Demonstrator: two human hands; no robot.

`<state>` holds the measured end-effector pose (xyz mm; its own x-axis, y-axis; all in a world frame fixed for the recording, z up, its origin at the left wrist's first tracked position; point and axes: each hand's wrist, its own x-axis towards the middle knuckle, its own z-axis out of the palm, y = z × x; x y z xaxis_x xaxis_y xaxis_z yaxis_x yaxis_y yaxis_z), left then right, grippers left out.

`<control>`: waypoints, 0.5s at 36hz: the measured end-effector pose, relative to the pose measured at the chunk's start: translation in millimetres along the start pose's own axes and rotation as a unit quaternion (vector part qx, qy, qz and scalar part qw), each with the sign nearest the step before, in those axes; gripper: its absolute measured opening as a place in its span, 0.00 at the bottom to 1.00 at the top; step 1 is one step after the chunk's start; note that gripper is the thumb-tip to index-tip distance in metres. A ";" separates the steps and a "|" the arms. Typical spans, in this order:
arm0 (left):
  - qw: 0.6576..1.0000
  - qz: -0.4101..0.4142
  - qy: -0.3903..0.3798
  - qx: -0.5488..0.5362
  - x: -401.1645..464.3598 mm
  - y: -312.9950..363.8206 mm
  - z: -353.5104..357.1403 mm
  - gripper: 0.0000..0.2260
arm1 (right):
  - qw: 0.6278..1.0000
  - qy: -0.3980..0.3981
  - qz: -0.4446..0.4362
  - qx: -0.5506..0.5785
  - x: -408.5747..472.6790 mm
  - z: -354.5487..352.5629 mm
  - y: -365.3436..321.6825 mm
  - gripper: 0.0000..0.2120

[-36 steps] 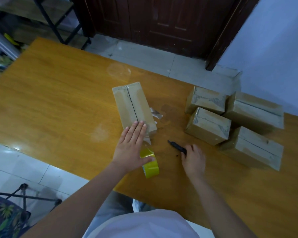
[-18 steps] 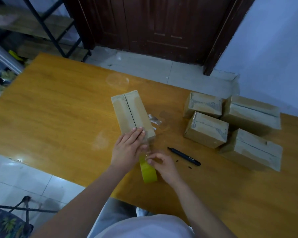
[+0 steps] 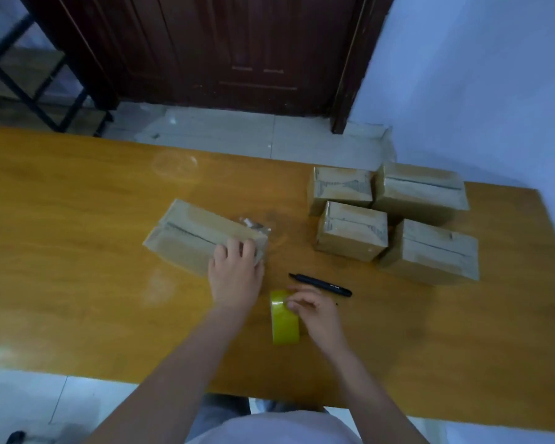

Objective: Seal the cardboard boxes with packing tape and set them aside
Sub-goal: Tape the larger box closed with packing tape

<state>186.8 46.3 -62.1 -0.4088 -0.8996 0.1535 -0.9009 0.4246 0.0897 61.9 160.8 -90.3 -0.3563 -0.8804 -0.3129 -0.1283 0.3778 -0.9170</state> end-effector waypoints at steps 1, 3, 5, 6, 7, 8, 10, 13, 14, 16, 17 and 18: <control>0.999 -0.016 -0.033 0.000 3.7 5.6 -8.7 0.17 | 1.000 0.008 0.001 -0.008 3.6 -0.8 -3.9 0.16; 0.993 -0.046 -0.113 -0.001 11.4 15.3 -22.3 0.19 | 0.999 0.032 -0.006 -0.017 9.7 -4.3 -12.5 0.14; 0.986 -0.045 -0.158 -0.010 18.4 18.3 -26.5 0.25 | 0.998 0.061 -0.018 -0.021 14.0 -10.3 -22.8 0.16; 0.983 -0.039 -0.176 -0.021 22.6 17.2 -28.6 0.28 | 0.997 0.073 -0.023 -0.019 15.4 -14.0 -28.1 0.17; 0.979 -0.037 -0.196 -0.037 27.6 14.6 -31.3 0.30 | 0.996 0.085 -0.026 -0.014 16.2 -17.9 -33.6 0.17; 0.974 -0.036 -0.216 -0.058 32.7 11.0 -34.9 0.30 | 0.995 0.094 -0.030 -0.008 16.6 -21.7 -39.7 0.16; 0.965 -0.028 -0.234 -0.114 42.4 1.1 -41.0 0.25 | 0.994 0.103 -0.036 -0.001 14.8 -30.0 -54.4 0.14; 0.943 0.019 -0.183 -0.276 47.7 -8.8 -54.1 0.18 | 0.995 0.089 -0.038 -0.005 9.1 -39.6 -81.6 0.12; 0.923 0.051 -0.178 -0.336 48.5 -8.3 -60.5 0.17 | 0.996 0.082 -0.038 -0.011 7.4 -41.2 -90.5 0.12; 0.884 0.138 -0.209 -0.394 51.1 -4.1 -74.0 0.16 | 0.996 0.071 -0.042 -0.032 5.1 -41.7 -109.2 0.11; 0.873 0.182 -0.225 -0.393 53.2 -1.9 -78.9 0.15 | 0.996 0.066 -0.044 -0.043 5.0 -40.4 -117.9 0.11; 0.866 0.221 -0.223 -0.389 55.7 -0.3 -83.4 0.13 | 0.996 0.061 -0.044 -0.053 5.6 -38.3 -127.0 0.10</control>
<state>176.5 4.6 28.6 -0.8608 -0.5075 -0.0376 -0.3415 0.5214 0.7820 40.8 119.0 33.9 -0.4489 -0.8724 -0.1933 -0.2587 0.3340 -0.9064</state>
